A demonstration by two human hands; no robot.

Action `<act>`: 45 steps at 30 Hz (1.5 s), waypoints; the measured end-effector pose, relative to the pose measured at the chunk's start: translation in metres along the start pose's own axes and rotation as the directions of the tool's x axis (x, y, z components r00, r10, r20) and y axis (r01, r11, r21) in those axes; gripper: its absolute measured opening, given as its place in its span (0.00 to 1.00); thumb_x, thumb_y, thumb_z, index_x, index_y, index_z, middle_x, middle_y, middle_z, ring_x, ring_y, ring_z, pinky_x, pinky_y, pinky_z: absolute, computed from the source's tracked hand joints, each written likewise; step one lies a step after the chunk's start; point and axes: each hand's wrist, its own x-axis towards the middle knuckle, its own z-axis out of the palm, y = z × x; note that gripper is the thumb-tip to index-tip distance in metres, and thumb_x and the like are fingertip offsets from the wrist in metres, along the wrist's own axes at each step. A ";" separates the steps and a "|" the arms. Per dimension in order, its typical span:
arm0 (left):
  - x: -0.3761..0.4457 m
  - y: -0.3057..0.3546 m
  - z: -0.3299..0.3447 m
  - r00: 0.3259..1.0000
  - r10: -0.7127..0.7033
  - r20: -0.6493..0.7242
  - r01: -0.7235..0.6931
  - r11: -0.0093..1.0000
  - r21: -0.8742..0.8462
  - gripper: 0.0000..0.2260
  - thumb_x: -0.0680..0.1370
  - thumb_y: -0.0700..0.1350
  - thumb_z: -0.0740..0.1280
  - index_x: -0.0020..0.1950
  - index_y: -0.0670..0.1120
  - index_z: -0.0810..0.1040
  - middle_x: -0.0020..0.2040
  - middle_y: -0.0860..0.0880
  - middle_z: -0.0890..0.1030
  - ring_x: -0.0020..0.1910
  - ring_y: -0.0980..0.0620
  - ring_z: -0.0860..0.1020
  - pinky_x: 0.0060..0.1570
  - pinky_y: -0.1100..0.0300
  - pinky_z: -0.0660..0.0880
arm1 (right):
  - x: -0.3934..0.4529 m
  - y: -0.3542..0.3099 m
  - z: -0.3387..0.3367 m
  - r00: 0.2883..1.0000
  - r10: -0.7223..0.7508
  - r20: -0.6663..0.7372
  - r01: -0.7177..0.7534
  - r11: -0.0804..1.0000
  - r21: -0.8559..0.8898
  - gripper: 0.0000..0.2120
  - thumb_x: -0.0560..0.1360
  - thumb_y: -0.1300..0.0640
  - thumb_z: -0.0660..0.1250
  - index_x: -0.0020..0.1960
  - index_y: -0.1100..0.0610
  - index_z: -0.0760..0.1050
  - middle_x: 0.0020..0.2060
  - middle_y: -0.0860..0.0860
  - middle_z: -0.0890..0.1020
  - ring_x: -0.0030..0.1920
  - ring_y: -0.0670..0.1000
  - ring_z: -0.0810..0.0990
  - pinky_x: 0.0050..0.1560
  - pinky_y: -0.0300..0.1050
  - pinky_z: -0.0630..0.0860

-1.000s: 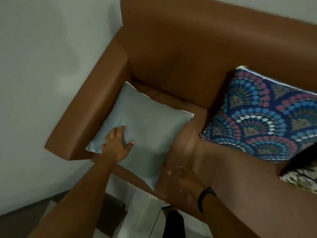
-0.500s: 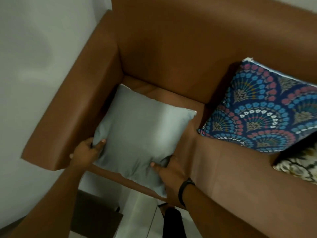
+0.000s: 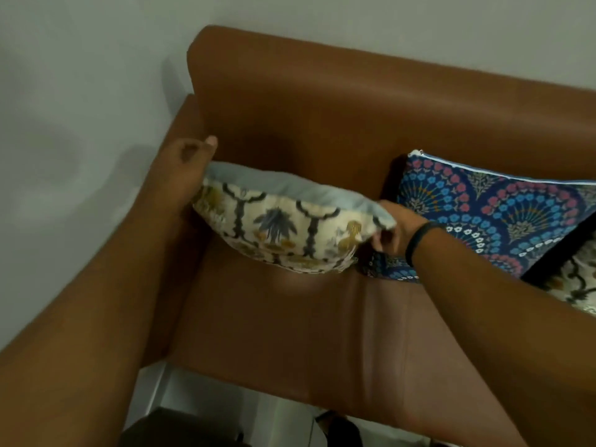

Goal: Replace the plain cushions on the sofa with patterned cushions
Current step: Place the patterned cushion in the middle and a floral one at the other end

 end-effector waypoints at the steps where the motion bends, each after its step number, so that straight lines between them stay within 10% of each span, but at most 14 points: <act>1: 0.011 0.005 0.006 1.000 0.014 0.017 -0.014 1.000 -0.015 0.28 0.70 0.75 0.64 0.60 0.57 0.81 0.61 0.53 0.83 0.60 0.50 0.81 0.62 0.51 0.77 | 0.008 -0.015 -0.001 1.000 -0.001 -0.030 0.003 0.999 0.037 0.18 0.85 0.51 0.60 0.39 0.57 0.73 0.18 0.49 0.75 0.15 0.45 0.72 0.17 0.30 0.67; 8: 0.040 -0.002 0.074 0.970 0.225 0.087 -0.240 0.943 0.231 0.40 0.77 0.67 0.68 0.84 0.53 0.60 0.86 0.44 0.49 0.84 0.40 0.52 0.80 0.41 0.54 | 0.038 -0.046 0.013 0.918 -0.280 -0.280 0.289 0.957 -0.008 0.25 0.85 0.39 0.52 0.63 0.57 0.76 0.51 0.57 0.84 0.45 0.56 0.84 0.47 0.52 0.85; 10: 0.016 -0.012 0.094 0.911 0.413 -0.019 -0.364 0.823 0.436 0.44 0.76 0.71 0.65 0.86 0.51 0.55 0.87 0.42 0.45 0.84 0.35 0.45 0.77 0.35 0.48 | 0.036 -0.016 0.019 0.621 -0.646 -0.444 0.533 0.763 -0.365 0.25 0.85 0.41 0.56 0.69 0.59 0.73 0.61 0.58 0.80 0.57 0.52 0.79 0.59 0.50 0.78; 13: -0.031 -0.033 0.134 0.685 0.718 0.124 -0.647 0.520 0.558 0.47 0.76 0.71 0.64 0.86 0.50 0.51 0.86 0.43 0.45 0.84 0.35 0.47 0.78 0.37 0.41 | 0.019 0.037 0.050 0.207 -0.977 -0.059 0.579 0.171 -0.798 0.32 0.79 0.41 0.67 0.77 0.56 0.66 0.74 0.58 0.69 0.73 0.52 0.68 0.68 0.54 0.66; 15: -0.038 -0.052 0.155 0.593 0.751 0.292 -0.716 0.325 0.619 0.53 0.73 0.67 0.70 0.86 0.50 0.43 0.86 0.46 0.37 0.84 0.36 0.48 0.78 0.34 0.45 | 0.031 0.056 0.068 0.267 -0.922 0.280 0.470 -0.129 -0.873 0.42 0.75 0.43 0.72 0.83 0.51 0.58 0.83 0.56 0.58 0.82 0.61 0.56 0.75 0.65 0.59; 17: -0.024 -0.067 0.155 0.668 0.677 0.310 -0.642 0.314 0.699 0.59 0.68 0.66 0.75 0.86 0.52 0.40 0.86 0.44 0.35 0.84 0.33 0.47 0.75 0.28 0.52 | 0.051 0.051 0.065 0.350 -0.863 0.364 0.356 -0.237 -0.904 0.47 0.74 0.46 0.74 0.85 0.46 0.50 0.86 0.54 0.49 0.85 0.61 0.47 0.77 0.70 0.54; 20: 0.002 -0.092 0.130 0.916 0.393 0.080 -0.343 0.665 0.664 0.64 0.63 0.67 0.79 0.86 0.58 0.39 0.85 0.35 0.38 0.81 0.23 0.46 0.68 0.21 0.59 | 0.076 0.042 0.034 0.451 -0.891 0.046 0.272 0.088 -0.958 0.59 0.67 0.38 0.80 0.85 0.42 0.46 0.85 0.56 0.44 0.84 0.64 0.44 0.75 0.75 0.54; 22: 0.007 -0.101 0.113 0.952 0.302 0.050 -0.266 0.734 0.625 0.66 0.63 0.68 0.80 0.86 0.53 0.37 0.84 0.33 0.39 0.81 0.23 0.46 0.68 0.21 0.59 | 0.075 0.049 0.021 0.453 -0.880 -0.142 0.302 0.301 -0.905 0.63 0.62 0.33 0.80 0.85 0.43 0.46 0.85 0.60 0.46 0.83 0.66 0.47 0.73 0.77 0.59; 28: -0.008 -0.074 0.137 0.623 0.692 0.364 -0.698 0.282 0.658 0.58 0.65 0.58 0.81 0.86 0.57 0.47 0.85 0.40 0.45 0.83 0.31 0.47 0.71 0.24 0.56 | 0.066 0.068 0.053 0.300 -0.931 0.206 0.368 -0.086 -0.926 0.56 0.64 0.36 0.81 0.83 0.41 0.55 0.84 0.60 0.49 0.83 0.69 0.47 0.70 0.77 0.62; 31: 0.004 -0.078 0.131 0.940 0.337 0.056 -0.314 0.786 0.532 0.68 0.60 0.60 0.84 0.86 0.56 0.39 0.85 0.37 0.42 0.82 0.29 0.49 0.70 0.25 0.60 | 0.080 0.060 0.043 0.458 -0.864 -0.209 0.424 0.419 -0.803 0.63 0.61 0.43 0.86 0.82 0.36 0.47 0.85 0.59 0.44 0.83 0.65 0.51 0.72 0.71 0.67; 33: 0.013 -0.084 0.121 0.992 0.078 0.094 -0.098 0.967 0.233 0.74 0.58 0.54 0.87 0.84 0.54 0.32 0.86 0.39 0.48 0.83 0.34 0.55 0.75 0.30 0.60 | 0.086 0.056 0.036 0.527 -0.832 -0.175 0.550 0.491 -0.676 0.66 0.61 0.48 0.87 0.83 0.37 0.44 0.85 0.55 0.46 0.81 0.53 0.56 0.72 0.49 0.66; 36: 0.005 -0.085 0.118 0.989 0.089 0.116 -0.091 0.996 0.016 0.72 0.60 0.48 0.88 0.85 0.50 0.35 0.83 0.44 0.63 0.80 0.42 0.65 0.76 0.40 0.66 | 0.082 0.050 0.041 0.511 -0.859 -0.031 0.666 0.418 -0.618 0.65 0.63 0.57 0.87 0.84 0.43 0.45 0.81 0.53 0.57 0.71 0.37 0.60 0.70 0.39 0.62; 40: -0.033 -0.099 0.114 0.998 0.023 -0.054 -0.031 0.990 -0.135 0.65 0.62 0.52 0.86 0.86 0.55 0.44 0.79 0.51 0.70 0.75 0.47 0.71 0.71 0.46 0.72 | 0.051 0.035 0.055 0.430 -0.900 0.074 0.657 0.255 -0.709 0.66 0.63 0.62 0.85 0.82 0.33 0.44 0.72 0.57 0.65 0.59 0.58 0.77 0.65 0.57 0.77; 45: -0.076 -0.121 0.096 0.949 -0.156 -0.275 0.055 0.938 -0.343 0.64 0.61 0.54 0.87 0.86 0.55 0.46 0.78 0.55 0.65 0.70 0.59 0.65 0.66 0.59 0.66 | 0.002 -0.010 0.097 0.299 -0.883 0.362 0.656 -0.086 -0.750 0.55 0.69 0.57 0.80 0.81 0.33 0.47 0.77 0.59 0.63 0.70 0.66 0.72 0.63 0.66 0.73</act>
